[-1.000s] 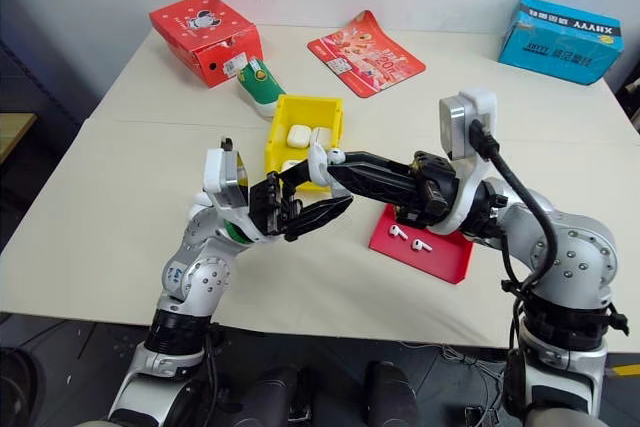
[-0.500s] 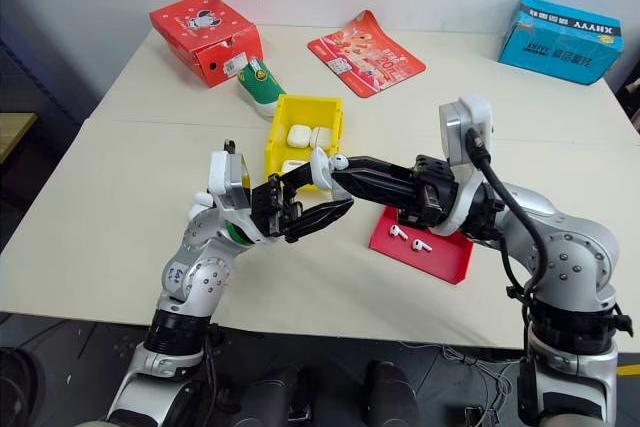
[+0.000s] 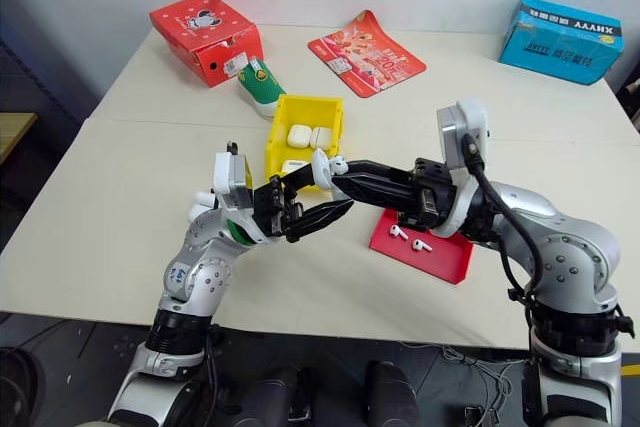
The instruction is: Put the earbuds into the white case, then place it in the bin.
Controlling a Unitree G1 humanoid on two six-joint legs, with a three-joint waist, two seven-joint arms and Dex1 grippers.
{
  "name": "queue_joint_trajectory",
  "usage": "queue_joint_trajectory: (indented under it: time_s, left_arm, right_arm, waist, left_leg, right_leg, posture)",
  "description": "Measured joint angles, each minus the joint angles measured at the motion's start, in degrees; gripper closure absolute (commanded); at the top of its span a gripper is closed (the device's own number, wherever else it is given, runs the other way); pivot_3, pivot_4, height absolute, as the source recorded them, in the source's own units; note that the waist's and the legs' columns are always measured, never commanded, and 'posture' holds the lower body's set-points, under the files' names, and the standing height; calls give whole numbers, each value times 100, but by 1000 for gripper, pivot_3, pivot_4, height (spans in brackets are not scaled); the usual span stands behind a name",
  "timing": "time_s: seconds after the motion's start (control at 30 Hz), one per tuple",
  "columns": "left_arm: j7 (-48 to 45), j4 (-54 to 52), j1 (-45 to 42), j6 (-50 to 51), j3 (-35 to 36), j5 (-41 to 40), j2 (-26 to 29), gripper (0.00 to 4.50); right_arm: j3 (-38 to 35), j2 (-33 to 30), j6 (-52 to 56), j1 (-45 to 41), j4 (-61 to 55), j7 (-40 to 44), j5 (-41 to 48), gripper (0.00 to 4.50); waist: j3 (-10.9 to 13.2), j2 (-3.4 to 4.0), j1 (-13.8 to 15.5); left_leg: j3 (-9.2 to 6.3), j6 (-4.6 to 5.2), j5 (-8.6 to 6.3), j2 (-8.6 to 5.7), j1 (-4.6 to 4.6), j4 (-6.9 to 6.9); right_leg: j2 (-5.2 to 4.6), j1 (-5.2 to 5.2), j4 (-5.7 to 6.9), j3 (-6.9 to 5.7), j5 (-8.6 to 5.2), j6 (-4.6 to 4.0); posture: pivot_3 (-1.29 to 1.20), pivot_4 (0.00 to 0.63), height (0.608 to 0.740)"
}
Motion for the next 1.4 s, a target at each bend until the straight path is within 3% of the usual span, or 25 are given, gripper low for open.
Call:
queue_joint_trajectory:
  time_s: [0.33, 0.57, 0.7, 0.87, 1.0, 1.13, 1.4]
  left_arm:
    - [53, 24, 7, 0, 51, 74, -13, 1713]
    - [-8, -189, -11, -65, 60, -12, -57, 1713]
    - [-26, -214, 0, -70, 61, 60, 134, 1713]
    - [-75, 28, -8, -414, -371, 1144, 910, 1713]
    - [-15, 228, -22, -415, -643, 1653, 1045, 1713]
    - [122, 256, -232, -363, -771, 1925, 1050, 1713]
    - [225, 255, -363, -94, -845, 2005, 975, 1713]
  right_arm:
    - [66, -156, -166, 127, -96, 198, -105, 195]
    - [-237, -1206, 921, 821, -118, 159, 1340, 41]
    - [-720, -1615, 904, 995, 5, 206, 1389, 41]
    - [-596, -1792, -146, 1058, 66, 771, -179, 1713]
    - [-325, -1780, -705, 626, 40, 1125, -826, 3110]
    - [399, -1601, -918, -10, -152, 1222, -1343, 4476]
    - [1714, -1334, -941, -737, -272, 1137, -2495, 4476]
  waist:
    - [0, 0, 5]
    - [0, -10, 87]
    - [0, -10, 115]
    - [-1, -10, 130]
    - [0, -10, 129]
    - [-1, -10, 126]
    - [-1, -10, 126]
  left_leg:
    - [-1, 0, 0, 0, -1, 0]
    - [-8, 11, -5, -6, -7, 2]
    - [-6, 13, -4, -6, -8, 3]
    - [4, 13, -4, -8, -7, 3]
    - [3, 14, -3, -8, -11, 3]
    - [0, 12, -2, -8, -11, 4]
    - [-1, 15, -2, -16, -15, 8]
  right_leg:
    - [0, 0, -1, -2, 0, 1]
    - [-15, 1, -34, -7, 1, 0]
    - [-14, 3, -40, -8, 3, 4]
    - [-11, -1, -36, -7, 5, 7]
    - [-14, -6, -37, -8, 8, 11]
    - [-18, -8, -34, -9, 8, 11]
    - [-28, -7, -21, -17, 9, 12]
  posture:
    - [0, 150, 740]
    - [0, 150, 740]
    - [0, 150, 740]
    - [0, 150, 740]
    - [0, 150, 740]
    - [0, 150, 740]
    - [0, 150, 740]
